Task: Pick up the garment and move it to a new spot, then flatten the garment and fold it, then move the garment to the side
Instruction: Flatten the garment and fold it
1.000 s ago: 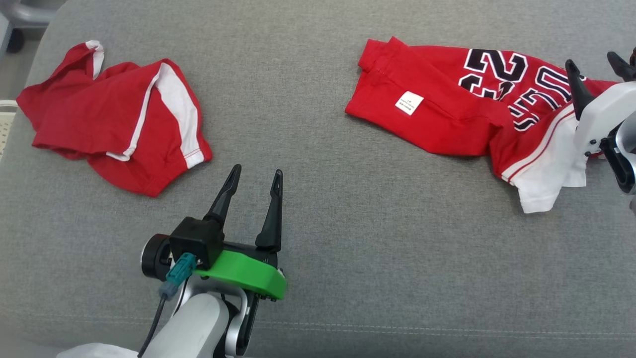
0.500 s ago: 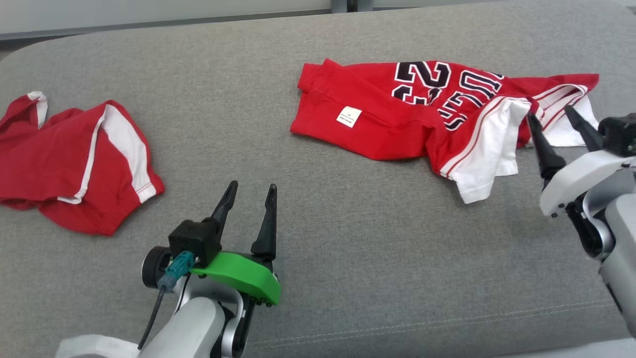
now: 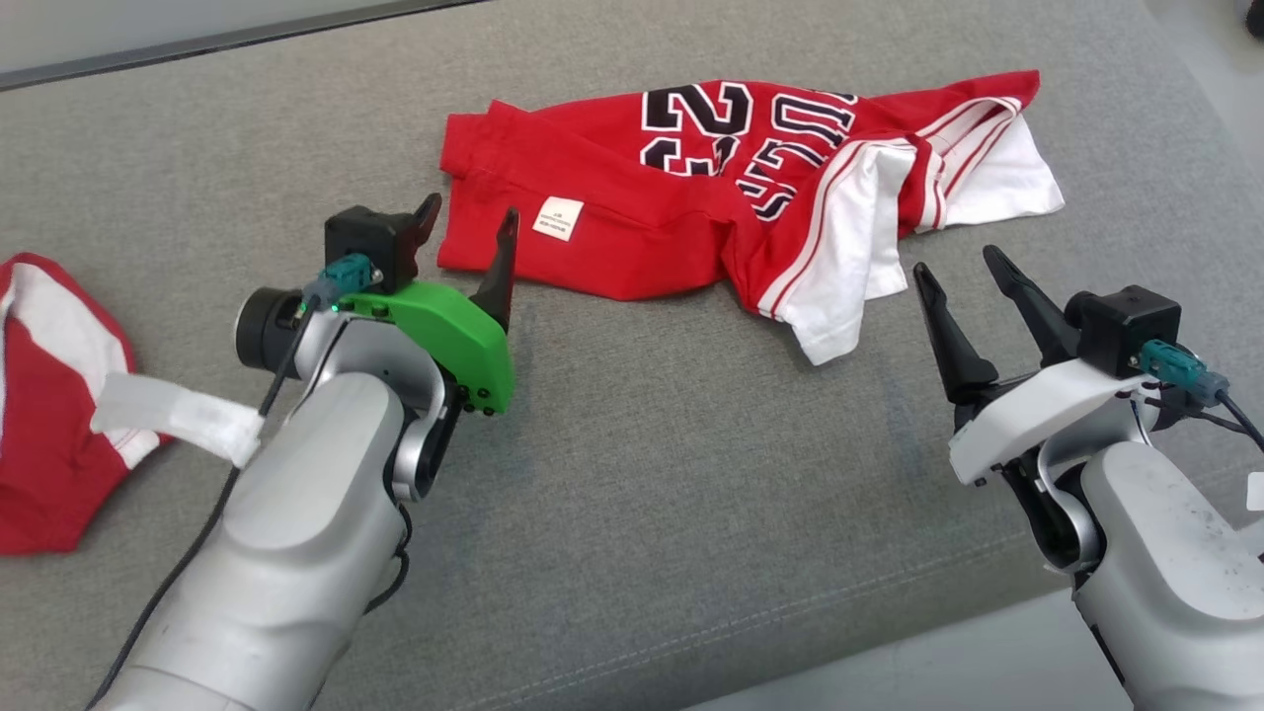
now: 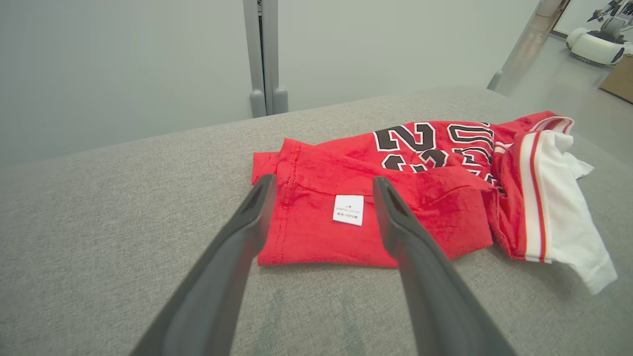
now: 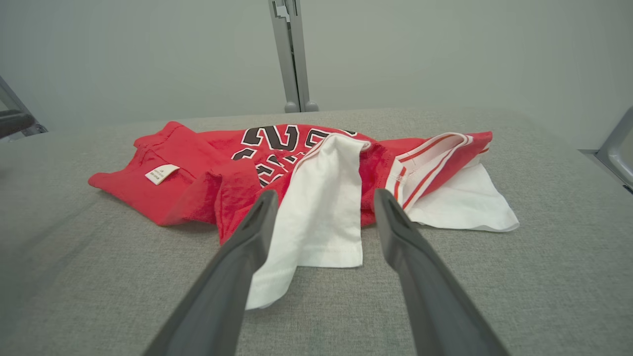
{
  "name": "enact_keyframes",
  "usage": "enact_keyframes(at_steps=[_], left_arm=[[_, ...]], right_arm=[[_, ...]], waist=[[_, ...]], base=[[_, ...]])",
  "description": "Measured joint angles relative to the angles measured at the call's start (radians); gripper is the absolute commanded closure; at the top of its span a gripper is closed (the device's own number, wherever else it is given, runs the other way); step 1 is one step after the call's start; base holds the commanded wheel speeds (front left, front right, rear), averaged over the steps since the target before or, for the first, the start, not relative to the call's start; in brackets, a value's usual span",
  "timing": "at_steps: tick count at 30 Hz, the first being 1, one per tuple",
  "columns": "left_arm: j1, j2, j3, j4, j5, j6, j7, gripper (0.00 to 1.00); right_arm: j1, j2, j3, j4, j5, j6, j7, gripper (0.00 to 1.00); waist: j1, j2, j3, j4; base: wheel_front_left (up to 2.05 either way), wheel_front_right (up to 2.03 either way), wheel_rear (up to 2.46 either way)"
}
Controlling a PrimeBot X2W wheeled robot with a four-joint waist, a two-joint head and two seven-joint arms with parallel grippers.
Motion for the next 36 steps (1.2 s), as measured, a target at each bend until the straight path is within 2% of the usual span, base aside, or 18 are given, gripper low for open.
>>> enact_keyframes(at_steps=[5, 18, 24, 30, 36], left_arm=[[-0.105, -0.008, -0.008, 0.148, 0.003, -0.042, 0.032, 0.0], [-0.246, 0.028, -0.01, 0.385, 0.016, -0.085, 0.035, 0.0], [-0.295, 0.039, -0.012, 0.444, 0.016, -0.095, 0.018, 0.0], [-0.321, 0.022, -0.03, 0.481, 0.024, -0.113, 0.015, 0.0], [-0.337, 0.0, -0.044, 0.509, 0.03, -0.1, 0.015, 0.0]], right_arm=[[0.015, 0.023, -0.011, -0.055, -0.021, 0.0, -0.004, 0.0], [0.034, 0.051, -0.024, -0.128, -0.047, 0.0, -0.012, 0.0], [0.037, 0.058, -0.028, -0.137, -0.053, 0.0, -0.012, 0.0], [0.04, 0.065, -0.026, -0.139, -0.053, 0.0, -0.012, 0.0], [0.044, 0.066, -0.038, -0.137, -0.053, 0.0, -0.017, 0.0]], waist=[[0.0, 0.0, 0.055, -0.053], [0.0, 0.0, 0.165, -0.149], [0.0, 0.0, 0.185, -0.166], [0.0, 0.0, 0.189, -0.169], [0.0, 0.0, 0.19, -0.164]], base=[[0.0, 0.0, 0.0], [0.0, 0.0, 0.0], [0.0, 0.0, 0.0], [0.0, 0.0, 0.0], [0.0, 0.0, 0.0]])
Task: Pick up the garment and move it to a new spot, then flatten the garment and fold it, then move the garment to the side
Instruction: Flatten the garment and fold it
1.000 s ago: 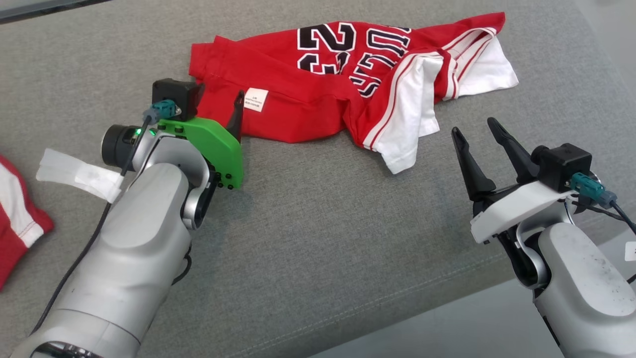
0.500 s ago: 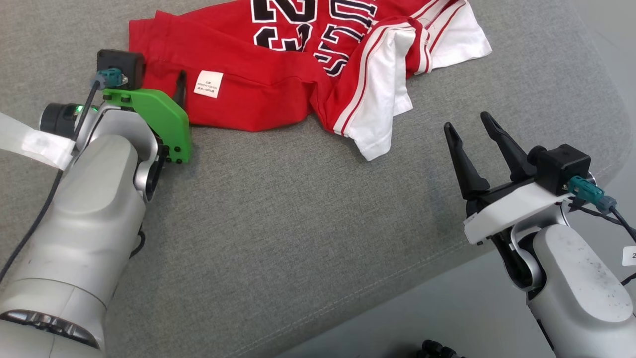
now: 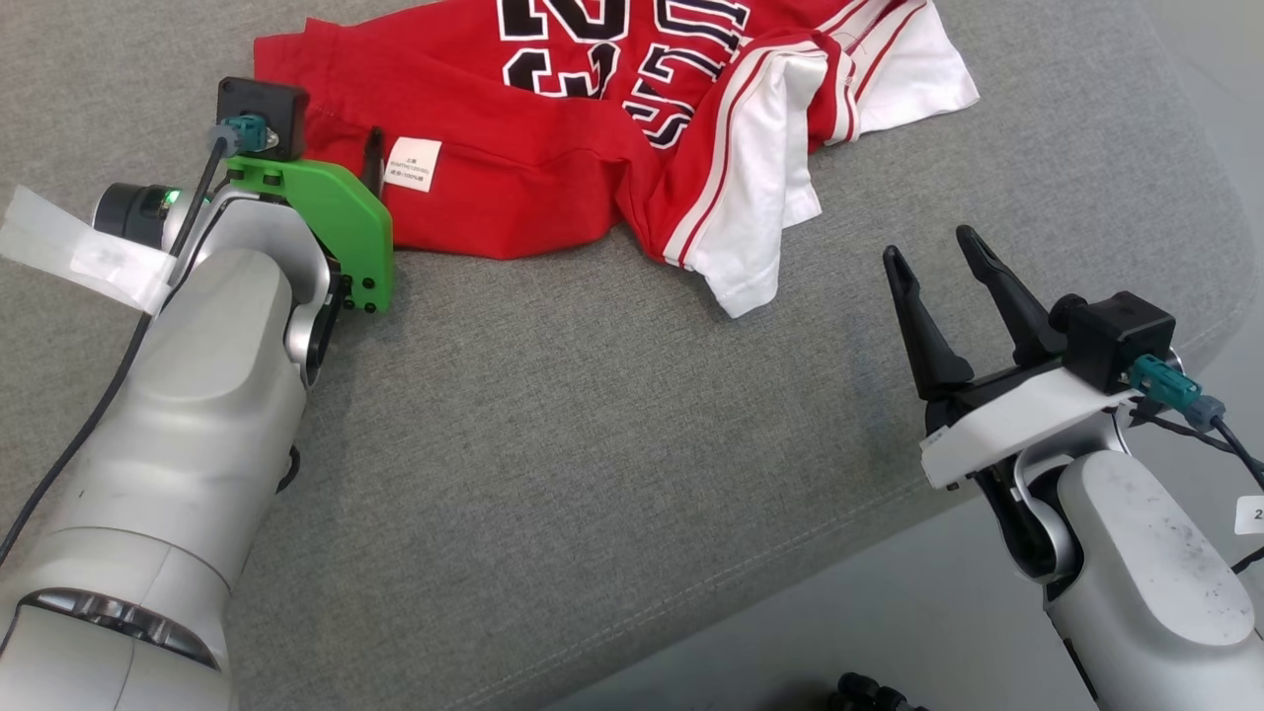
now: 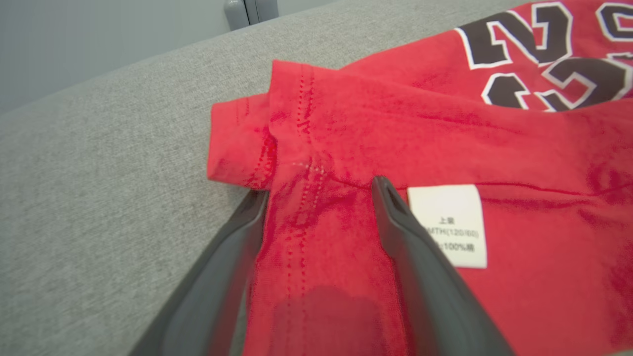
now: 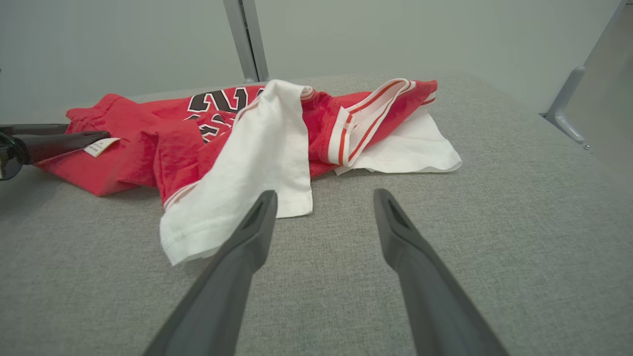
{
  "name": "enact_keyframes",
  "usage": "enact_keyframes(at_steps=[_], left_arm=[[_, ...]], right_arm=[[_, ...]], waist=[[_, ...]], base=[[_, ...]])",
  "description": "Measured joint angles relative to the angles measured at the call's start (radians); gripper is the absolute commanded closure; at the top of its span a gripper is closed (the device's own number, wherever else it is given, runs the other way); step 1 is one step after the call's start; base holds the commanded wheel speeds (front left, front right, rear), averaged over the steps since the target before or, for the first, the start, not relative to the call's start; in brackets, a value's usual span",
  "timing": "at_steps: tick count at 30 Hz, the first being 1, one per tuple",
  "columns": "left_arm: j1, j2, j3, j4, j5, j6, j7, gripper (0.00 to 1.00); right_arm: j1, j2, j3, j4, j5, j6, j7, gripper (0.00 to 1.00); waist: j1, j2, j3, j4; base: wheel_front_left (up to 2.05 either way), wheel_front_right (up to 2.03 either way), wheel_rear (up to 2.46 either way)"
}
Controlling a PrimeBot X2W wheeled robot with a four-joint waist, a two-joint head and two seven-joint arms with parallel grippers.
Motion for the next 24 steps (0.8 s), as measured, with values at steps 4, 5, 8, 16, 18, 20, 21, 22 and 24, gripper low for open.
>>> enact_keyframes(at_steps=[4, 5, 8, 16, 18, 20, 21, 22, 24], left_arm=[[-0.002, -0.013, -0.008, 0.016, 0.006, 0.024, 0.005, 0.0], [-0.002, -0.018, -0.009, 0.019, 0.005, 0.028, 0.011, 0.0], [-0.002, -0.029, -0.016, 0.021, 0.005, 0.032, 0.029, 0.0], [-0.003, -0.052, -0.035, -0.002, 0.002, 0.05, 0.088, 0.48], [-0.004, -0.053, -0.037, -0.014, 0.002, 0.051, 0.088, 0.56], [-0.004, -0.052, -0.038, -0.03, 0.002, 0.053, 0.085, 0.55], [-0.005, -0.051, -0.038, -0.039, 0.002, 0.057, 0.081, 0.55], [-0.007, -0.05, -0.039, -0.043, 0.002, 0.059, 0.079, 0.55], [-0.007, -0.048, -0.041, -0.056, 0.002, 0.065, 0.08, 0.54]], right_arm=[[0.01, 0.003, -0.003, 0.0, -0.004, 0.0, 0.0, 0.0], [0.01, 0.004, -0.004, 0.0, -0.005, 0.0, 0.0, 0.0], [0.012, 0.005, -0.006, 0.0, -0.006, 0.0, 0.0, 0.0], [0.013, 0.01, -0.007, -0.005, -0.007, 0.0, 0.001, 0.0], [0.013, 0.011, -0.006, -0.005, -0.007, 0.0, 0.001, 0.0], [0.013, 0.011, -0.006, -0.005, -0.007, 0.0, 0.001, 0.0], [0.013, 0.011, -0.006, -0.005, -0.007, 0.0, 0.001, 0.0], [0.013, 0.011, -0.006, -0.004, -0.007, 0.0, 0.001, 0.0], [0.014, 0.011, -0.006, -0.004, -0.007, 0.0, 0.0, 0.0]], waist=[[0.0, 0.0, -0.002, 0.006], [0.0, 0.0, -0.003, 0.007], [0.0, 0.0, -0.005, 0.013], [0.0, 0.0, -0.01, 0.02], [0.0, 0.0, -0.009, 0.018], [0.0, 0.0, -0.008, 0.016], [0.0, 0.0, -0.008, 0.015], [0.0, 0.0, -0.008, 0.014], [0.0, 0.0, -0.008, 0.012]], base=[[0.0, 0.0, 0.0], [0.0, 0.0, 0.0], [0.0, 0.0, 0.0], [0.0, 0.0, 0.0], [0.0, 0.0, 0.0], [0.0, 0.0, 0.0], [0.0, 0.0, 0.0], [0.0, 0.0, 0.0], [0.0, 0.0, 0.0]])
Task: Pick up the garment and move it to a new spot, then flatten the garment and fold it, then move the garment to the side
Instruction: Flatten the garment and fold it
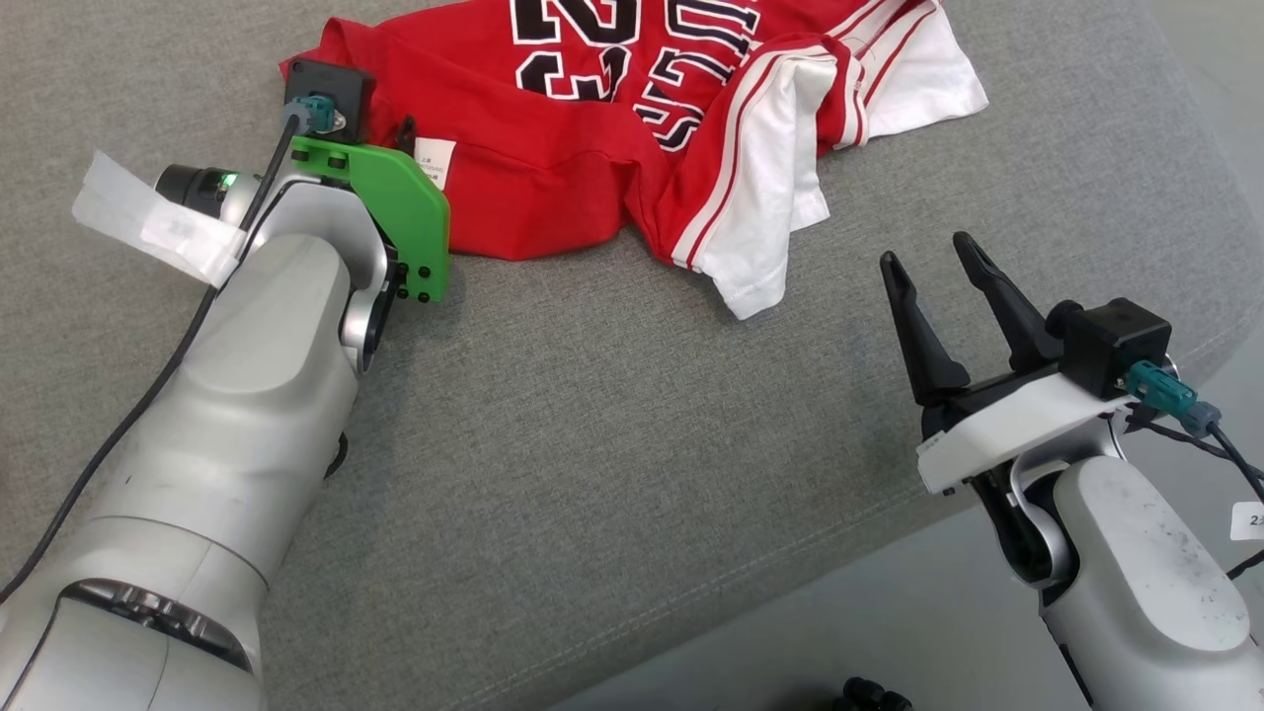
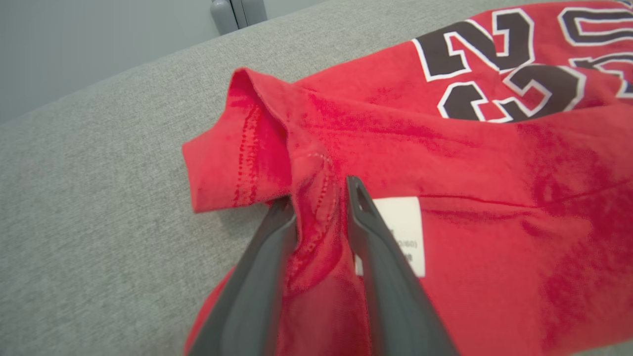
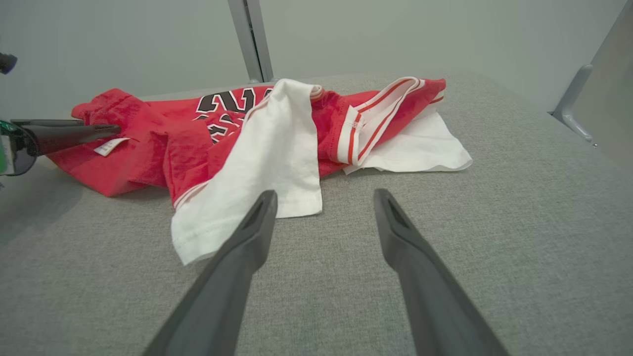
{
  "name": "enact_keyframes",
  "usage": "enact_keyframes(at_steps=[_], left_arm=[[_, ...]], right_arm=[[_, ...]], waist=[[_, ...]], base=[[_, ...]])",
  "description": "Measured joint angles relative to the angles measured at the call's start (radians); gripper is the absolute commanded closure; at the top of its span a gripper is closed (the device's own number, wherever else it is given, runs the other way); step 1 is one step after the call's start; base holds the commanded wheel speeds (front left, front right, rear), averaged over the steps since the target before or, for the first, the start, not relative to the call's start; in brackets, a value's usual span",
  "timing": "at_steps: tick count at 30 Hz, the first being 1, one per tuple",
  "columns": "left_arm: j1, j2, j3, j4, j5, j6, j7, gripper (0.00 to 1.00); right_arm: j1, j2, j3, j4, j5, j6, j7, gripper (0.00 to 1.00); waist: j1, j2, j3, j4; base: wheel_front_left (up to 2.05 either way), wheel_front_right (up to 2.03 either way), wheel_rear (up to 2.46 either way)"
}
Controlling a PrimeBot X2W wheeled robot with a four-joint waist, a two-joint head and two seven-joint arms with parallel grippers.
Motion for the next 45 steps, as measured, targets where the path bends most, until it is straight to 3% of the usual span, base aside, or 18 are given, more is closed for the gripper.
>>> enact_keyframes(at_steps=[3, 7, 9, 14, 18, 19, 22, 25, 27, 33, 37, 41, 42, 44, 45], left_arm=[[0.0, 0.002, -0.003, -0.027, 0.0, 0.002, 0.005, 0.51], [0.004, 0.011, -0.009, -0.072, 0.0, 0.01, 0.018, 0.13], [0.011, 0.019, -0.014, -0.087, 0.0, 0.022, 0.034, 0.0], [0.042, 0.039, -0.024, -0.131, 0.002, 0.039, 0.066, 0.0], [0.067, 0.038, -0.033, -0.174, -0.004, 0.041, 0.088, 0.23], [0.072, 0.038, -0.036, -0.181, -0.005, 0.044, 0.096, 0.35], [0.079, 0.042, -0.044, -0.21, -0.005, 0.054, 0.108, 0.53], [0.084, 0.047, -0.048, -0.241, -0.005, 0.061, 0.118, 0.53], [0.084, 0.055, -0.05, -0.258, -0.005, 0.068, 0.122, 0.15], [0.081, 0.078, -0.047, -0.27, 0.002, 0.094, 0.128, 0.0], [0.066, 0.09, -0.039, -0.244, 0.001, 0.102, 0.132, 0.18], [0.049, 0.092, -0.025, -0.211, -0.007, 0.109, 0.118, 0.53], [0.047, 0.092, -0.023, -0.202, -0.008, 0.11, 0.117, 0.56], [0.045, 0.091, -0.02, -0.176, -0.009, 0.116, 0.109, 0.83], [0.045, 0.092, -0.02, -0.165, -0.012, 0.117, 0.107, 0.83]], right_arm=[[0.003, 0.0, -0.006, 0.001, 0.0, 0.0, -0.001, 0.0], [0.012, -0.002, -0.016, 0.003, 0.0, 0.0, -0.001, 0.0], [0.015, -0.002, -0.018, 0.003, -0.001, 0.0, 0.0, 0.0], [0.015, 0.0, -0.016, 0.0, -0.001, 0.0, 0.002, 0.0], [0.014, 0.0, -0.011, -0.001, -0.001, 0.0, 0.006, 0.0], [0.014, 0.0, -0.01, -0.001, -0.001, 0.0, 0.006, 0.0], [0.014, -0.001, -0.009, -0.002, 0.0, 0.0, 0.006, 0.0], [0.014, -0.001, -0.009, -0.002, 0.0, 0.0, 0.005, 0.0], [0.014, 0.0, -0.006, -0.002, 0.0, 0.0, 0.005, 0.0], [0.011, 0.004, 0.004, 0.001, 0.002, 0.0, 0.004, 0.0], [-0.001, 0.007, 0.016, 0.005, 0.008, 0.0, 0.002, 0.0], [-0.002, 0.005, 0.024, 0.011, 0.011, 0.0, -0.001, 0.0], [-0.003, 0.005, 0.025, 0.013, 0.011, 0.0, -0.001, 0.0], [-0.005, 0.004, 0.028, 0.017, 0.013, 0.0, -0.003, 0.0], [-0.005, 0.003, 0.028, 0.018, 0.014, 0.0, -0.004, 0.0]], waist=[[0.0, 0.0, -0.002, 0.002], [0.0, 0.0, -0.007, 0.013], [0.0, 0.0, -0.011, 0.02], [0.0, 0.0, -0.019, 0.031], [0.0, 0.0, -0.021, 0.032], [0.0, 0.0, -0.021, 0.031], [0.0, 0.0, -0.021, 0.025], [0.0, 0.0, -0.02, 0.019], [0.0, 0.0, -0.02, 0.014], [0.0, 0.0, -0.016, -0.001], [0.0, 0.0, -0.012, -0.016], [0.0, 0.0, -0.011, -0.03], [0.0, 0.0, -0.011, -0.033], [0.0, 0.0, -0.012, -0.038], [0.0, 0.0, -0.013, -0.04]], base=[[0.0, 0.0, 0.0], [0.0, 0.0, 0.0], [0.0, 0.0, 0.0], [0.0, 0.0, 0.0], [0.0, 0.0, 0.0], [0.0, 0.0, 0.0], [0.0, 0.0, 0.0], [0.0, 0.0, 0.0], [0.0, 0.0, 0.0], [0.0, 0.0, 0.0], [0.0, 0.0, 0.0], [0.0, 0.0, 0.0], [0.0, 0.0, 0.0], [0.0, 0.0, 0.0], [0.0, 0.0, 0.0]])
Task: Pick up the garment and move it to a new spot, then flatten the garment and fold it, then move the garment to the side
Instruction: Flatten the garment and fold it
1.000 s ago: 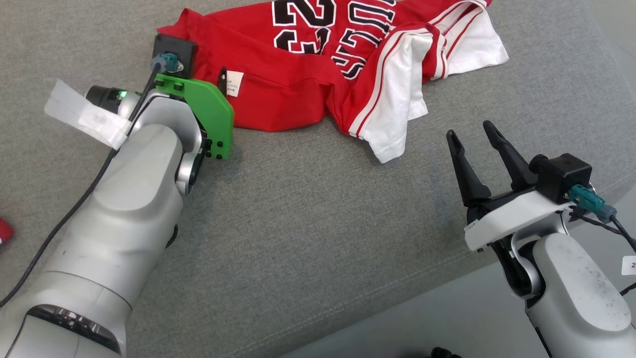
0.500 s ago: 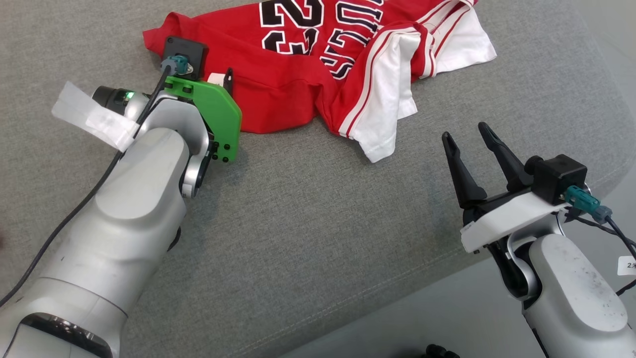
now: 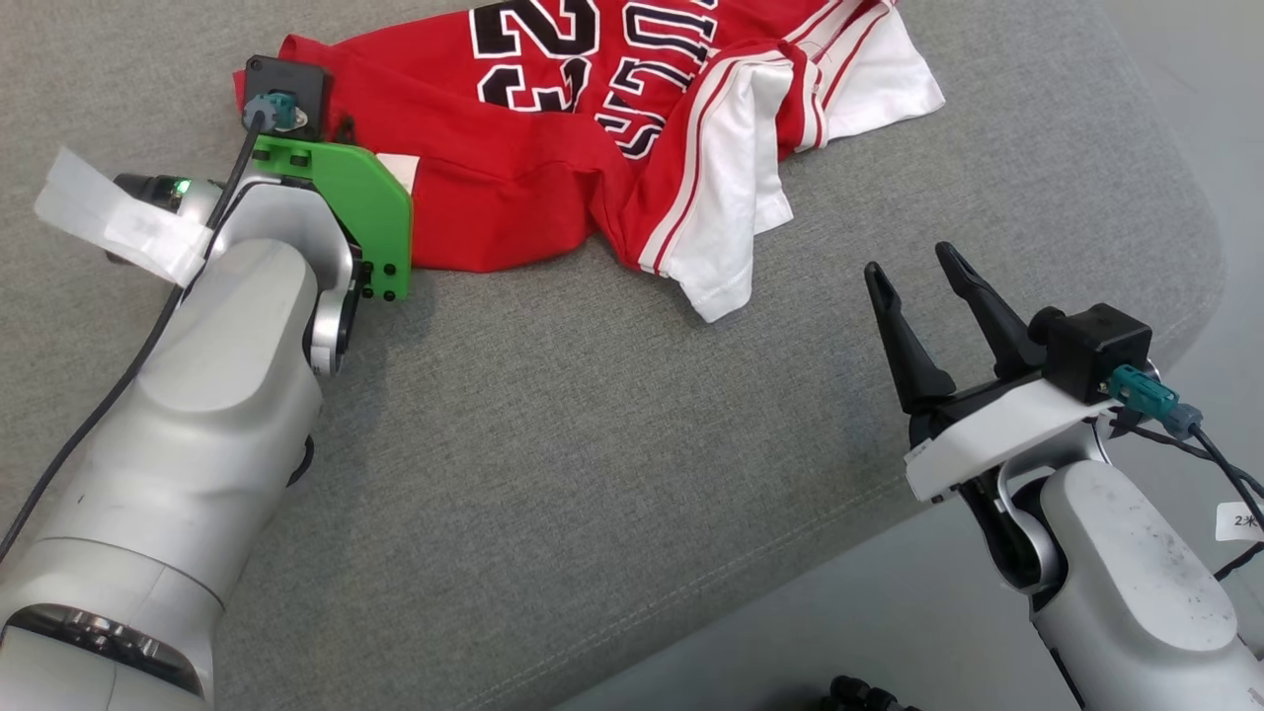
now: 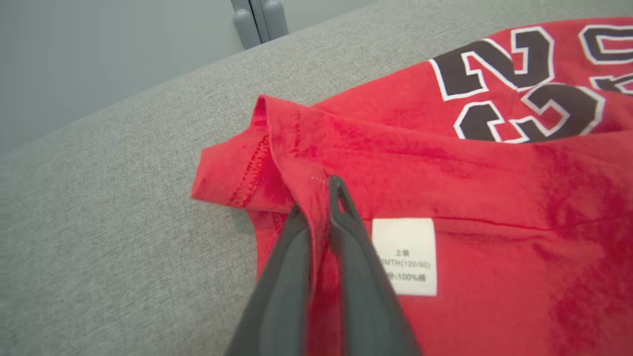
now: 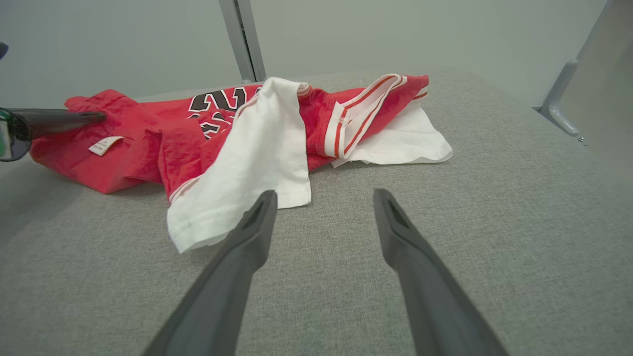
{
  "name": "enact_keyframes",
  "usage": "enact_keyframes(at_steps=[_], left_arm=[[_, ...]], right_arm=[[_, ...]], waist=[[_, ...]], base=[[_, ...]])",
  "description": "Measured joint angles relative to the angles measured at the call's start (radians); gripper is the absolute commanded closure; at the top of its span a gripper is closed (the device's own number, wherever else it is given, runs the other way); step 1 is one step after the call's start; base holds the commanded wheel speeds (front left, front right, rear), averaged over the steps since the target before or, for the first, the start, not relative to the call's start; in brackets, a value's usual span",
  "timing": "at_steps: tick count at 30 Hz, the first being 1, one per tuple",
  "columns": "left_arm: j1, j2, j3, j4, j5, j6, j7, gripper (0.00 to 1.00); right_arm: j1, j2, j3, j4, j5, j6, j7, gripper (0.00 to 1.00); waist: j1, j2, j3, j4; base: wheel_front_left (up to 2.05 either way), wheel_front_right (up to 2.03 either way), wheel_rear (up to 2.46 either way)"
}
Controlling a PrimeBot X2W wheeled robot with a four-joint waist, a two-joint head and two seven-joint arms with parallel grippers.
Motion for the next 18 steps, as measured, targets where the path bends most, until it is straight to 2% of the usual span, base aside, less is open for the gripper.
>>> enact_keyframes(at_steps=[1, 6, 13, 18], left_arm=[[-0.001, 0.0, 0.001, 0.012, -0.001, 0.0, -0.01, 1.0], [-0.012, -0.007, 0.017, 0.028, -0.009, 0.003, -0.1, 1.0], [-0.007, -0.022, 0.047, -0.021, -0.038, -0.051, -0.256, 1.0], [0.054, -0.004, 0.065, -0.136, -0.054, -0.092, -0.352, 1.0]], right_arm=[[0.0, -0.001, 0.0, 0.002, 0.001, 0.0, 0.0, 0.0], [0.001, -0.005, -0.011, 0.009, 0.001, 0.0, -0.003, 0.0], [0.013, -0.025, -0.045, 0.006, -0.005, 0.0, -0.002, 0.0], [0.034, -0.039, -0.073, -0.005, -0.013, 0.0, 0.013, 0.0]], waist=[[0.0, 0.0, -0.001, -0.002], [0.0, 0.0, -0.01, 0.006], [0.0, 0.0, -0.035, 0.056], [0.0, 0.0, -0.066, 0.11]], base=[[0.0, 0.0, 0.0], [0.0, 0.0, 0.0], [0.0, 0.0, 0.0], [0.0, 0.0, 0.0]])
